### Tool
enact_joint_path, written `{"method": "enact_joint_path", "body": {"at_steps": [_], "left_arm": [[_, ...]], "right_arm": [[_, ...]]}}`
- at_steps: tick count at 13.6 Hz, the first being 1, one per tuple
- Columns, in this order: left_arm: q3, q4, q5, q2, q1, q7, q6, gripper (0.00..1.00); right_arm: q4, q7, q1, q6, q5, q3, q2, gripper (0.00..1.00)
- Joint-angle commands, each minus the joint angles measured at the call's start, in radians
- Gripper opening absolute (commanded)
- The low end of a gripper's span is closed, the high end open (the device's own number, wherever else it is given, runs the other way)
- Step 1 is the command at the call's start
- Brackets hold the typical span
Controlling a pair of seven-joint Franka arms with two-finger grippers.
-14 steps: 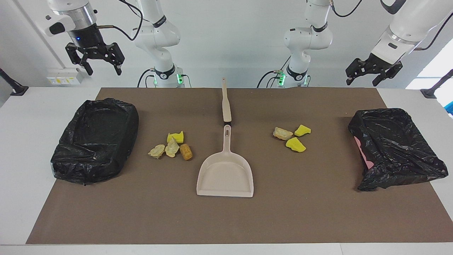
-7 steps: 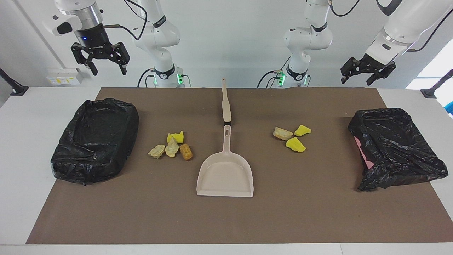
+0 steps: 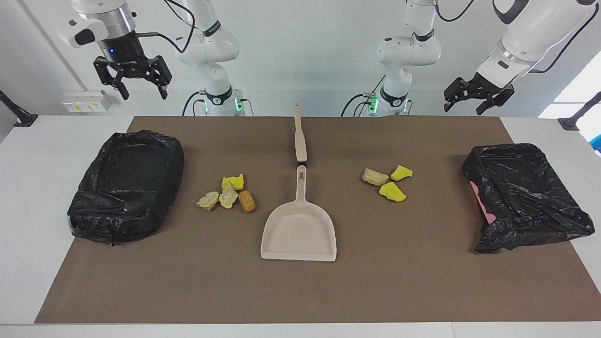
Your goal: Sweep and dump trash in bin
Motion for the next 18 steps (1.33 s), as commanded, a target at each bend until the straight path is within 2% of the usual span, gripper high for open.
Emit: {"method": "enact_joint_path", "body": {"at_steps": [1, 6, 8, 11, 16, 18], "left_arm": [[0.008, -0.129, -0.077, -0.051, -0.032, -0.011, 0.125, 1.0], [0.002, -0.212, -0.08, -0.062, -0.159, -0.019, 0.215, 1.0], [-0.012, -0.237, -0.077, -0.077, -0.235, -0.156, 0.235, 1.0], [-0.039, -0.3, -0.076, -0.093, -0.304, -0.212, 0.278, 1.0], [-0.258, -0.434, -0.025, -0.111, -0.327, -0.275, 0.396, 1.0], [-0.337, -0.522, -0.025, -0.111, -0.353, -0.371, 0.509, 1.0]], "right_arm": [[-0.025, 0.012, -0.009, -0.011, 0.0, 0.006, -0.024, 1.0], [-0.027, 0.01, -0.009, -0.014, 0.001, 0.006, -0.025, 1.0], [-0.03, 0.006, -0.011, -0.016, 0.001, 0.006, -0.03, 1.0], [-0.034, 0.007, -0.011, -0.016, 0.001, 0.006, -0.032, 1.0], [-0.036, 0.004, -0.011, -0.031, 0.003, 0.006, -0.033, 1.0], [-0.066, 0.004, -0.002, -0.034, 0.003, 0.007, -0.027, 1.0]]}}
